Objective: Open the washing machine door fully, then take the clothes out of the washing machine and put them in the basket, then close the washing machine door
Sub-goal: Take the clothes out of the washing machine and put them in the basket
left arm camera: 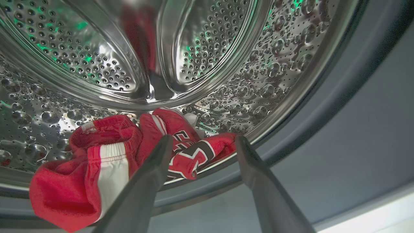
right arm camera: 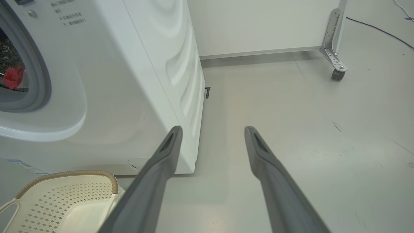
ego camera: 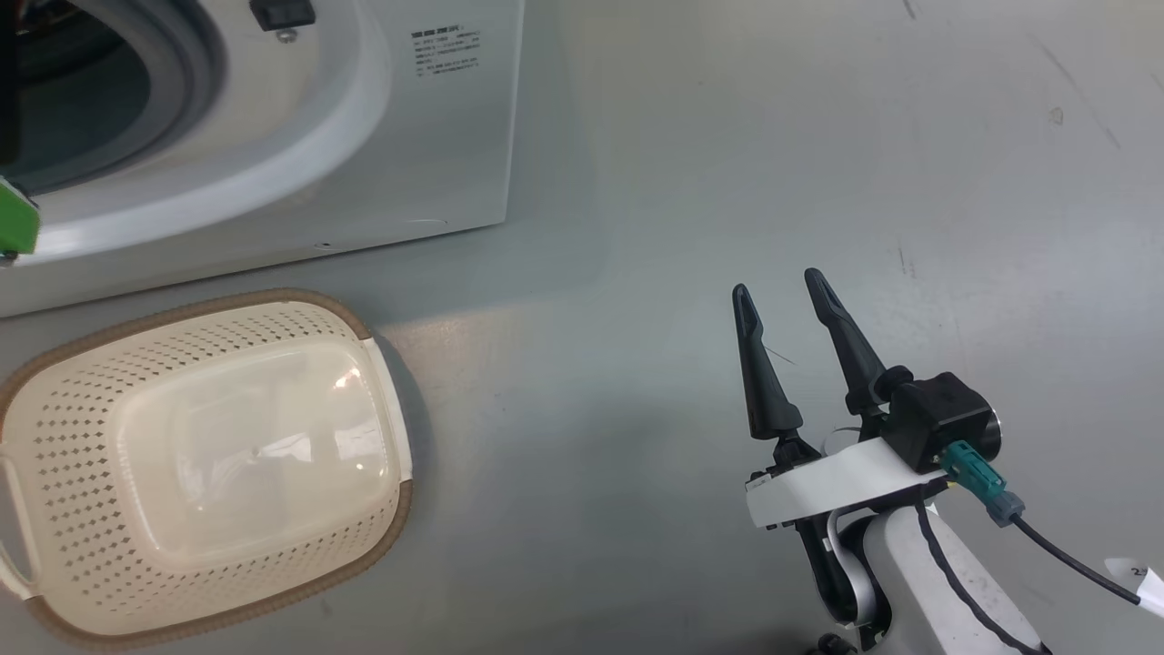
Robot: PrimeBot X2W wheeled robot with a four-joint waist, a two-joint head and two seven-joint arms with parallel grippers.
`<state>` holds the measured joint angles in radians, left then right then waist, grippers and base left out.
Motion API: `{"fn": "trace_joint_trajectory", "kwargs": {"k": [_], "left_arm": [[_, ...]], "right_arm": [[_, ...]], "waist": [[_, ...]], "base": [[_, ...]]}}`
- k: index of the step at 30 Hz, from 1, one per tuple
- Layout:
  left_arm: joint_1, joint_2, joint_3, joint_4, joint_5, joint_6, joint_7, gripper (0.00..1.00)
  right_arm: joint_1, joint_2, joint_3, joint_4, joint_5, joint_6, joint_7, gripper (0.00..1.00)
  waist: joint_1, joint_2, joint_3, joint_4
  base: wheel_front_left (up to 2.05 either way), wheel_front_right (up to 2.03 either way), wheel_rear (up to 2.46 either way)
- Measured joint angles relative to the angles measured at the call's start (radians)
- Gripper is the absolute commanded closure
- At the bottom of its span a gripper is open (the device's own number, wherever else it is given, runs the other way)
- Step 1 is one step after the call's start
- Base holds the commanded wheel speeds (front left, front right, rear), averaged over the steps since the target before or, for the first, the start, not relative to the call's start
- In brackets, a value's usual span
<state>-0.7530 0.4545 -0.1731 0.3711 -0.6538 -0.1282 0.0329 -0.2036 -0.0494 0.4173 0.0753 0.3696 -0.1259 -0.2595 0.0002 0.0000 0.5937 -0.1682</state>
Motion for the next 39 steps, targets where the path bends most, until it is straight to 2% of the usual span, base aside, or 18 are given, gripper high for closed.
{"fn": "trace_joint_trajectory", "kwargs": {"k": [7,13,20,26,31,39], "left_arm": [[-0.067,0.066,-0.018,0.01,-0.032,0.0,0.079,0.0],[-0.127,0.085,-0.023,0.008,-0.12,0.0,0.166,0.0],[-0.219,0.196,-0.014,-0.024,-0.186,0.0,0.274,0.0],[-0.252,0.233,-0.002,-0.026,-0.256,0.0,0.349,0.0],[-0.254,0.275,-0.004,-0.009,-0.264,0.0,0.405,0.0],[-0.292,0.314,-0.017,0.015,-0.288,0.0,0.474,0.0]], "right_arm": [[-0.01,0.0,0.014,-0.009,0.017,0.0,0.0,0.0],[-0.015,0.0,0.035,-0.032,0.048,0.0,0.0,0.0],[-0.043,0.001,0.064,-0.061,0.083,0.0,0.0,0.0],[-0.06,0.001,0.075,-0.067,0.114,0.0,0.0,0.0],[-0.07,0.001,0.088,-0.068,0.128,0.0,0.0,0.0],[-0.074,0.004,0.088,-0.069,0.132,0.0,0.0,0.0]], "waist": [[-0.0001,0.0,0.042,-0.041],[-0.0001,0.0,0.088,-0.077],[-0.0002,0.0,0.154,-0.113],[-0.0002,0.0,0.202,-0.148],[-0.0002,0.0,0.226,-0.178],[-0.0002,0.0,0.249,-0.204]], "base": [[0.0,0.0,0.0],[0.0,0.0,0.0],[0.0,0.0,0.0],[0.0,0.0,0.0],[0.0,0.0,0.0],[0.0,0.0,0.0]]}}
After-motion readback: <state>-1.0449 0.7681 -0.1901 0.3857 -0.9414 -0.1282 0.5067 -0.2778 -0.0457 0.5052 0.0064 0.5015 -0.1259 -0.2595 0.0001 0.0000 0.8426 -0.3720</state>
